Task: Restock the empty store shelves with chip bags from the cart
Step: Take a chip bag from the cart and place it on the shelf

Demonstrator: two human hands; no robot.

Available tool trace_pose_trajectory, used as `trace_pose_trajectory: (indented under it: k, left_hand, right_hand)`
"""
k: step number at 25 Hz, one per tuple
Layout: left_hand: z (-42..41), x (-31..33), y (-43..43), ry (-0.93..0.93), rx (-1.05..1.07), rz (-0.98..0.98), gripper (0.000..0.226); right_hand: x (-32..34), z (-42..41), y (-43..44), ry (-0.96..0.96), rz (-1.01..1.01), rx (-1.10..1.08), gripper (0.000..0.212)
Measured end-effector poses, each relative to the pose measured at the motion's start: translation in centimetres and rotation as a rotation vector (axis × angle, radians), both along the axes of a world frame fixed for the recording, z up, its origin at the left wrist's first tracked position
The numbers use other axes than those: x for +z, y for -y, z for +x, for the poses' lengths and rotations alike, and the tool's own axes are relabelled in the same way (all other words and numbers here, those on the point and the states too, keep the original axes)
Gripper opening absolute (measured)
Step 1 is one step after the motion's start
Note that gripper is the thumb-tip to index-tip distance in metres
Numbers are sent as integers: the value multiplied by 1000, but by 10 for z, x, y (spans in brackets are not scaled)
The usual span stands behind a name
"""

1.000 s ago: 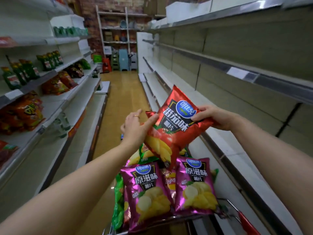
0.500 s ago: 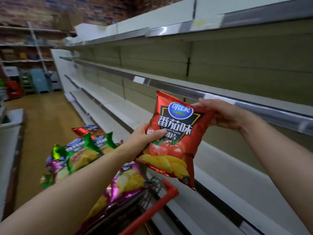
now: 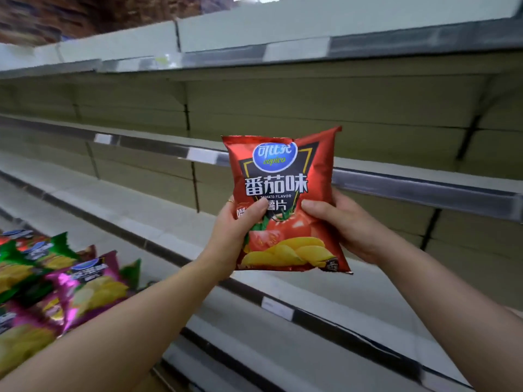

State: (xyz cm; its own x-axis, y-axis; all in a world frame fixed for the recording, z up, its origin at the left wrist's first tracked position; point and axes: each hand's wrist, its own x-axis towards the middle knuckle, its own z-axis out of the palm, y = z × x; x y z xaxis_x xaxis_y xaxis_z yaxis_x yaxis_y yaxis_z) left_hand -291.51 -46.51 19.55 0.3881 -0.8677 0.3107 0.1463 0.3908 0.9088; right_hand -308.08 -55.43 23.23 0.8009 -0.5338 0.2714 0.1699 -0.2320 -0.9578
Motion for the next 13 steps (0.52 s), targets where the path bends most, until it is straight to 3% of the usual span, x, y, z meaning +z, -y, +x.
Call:
trace_pose_trajectory:
  k: [3,7,10,13]
  left_hand:
    - [-71,18,17,24,-117,-50,88]
    - [-174,34,39,11,-326,-86,63]
    - [-257,47,49,22,-512,-62,64]
    - [-335,62,50,64,-680,-4,58]
  right_hand:
    - [16,-79,-5,53,-26,-152,60]
    - [27,-189,-19,90,-44,-421,57]
    - [32,-271,-38,107,8,-702,84]
    - [40,-345,-64,149,44,-906,67]
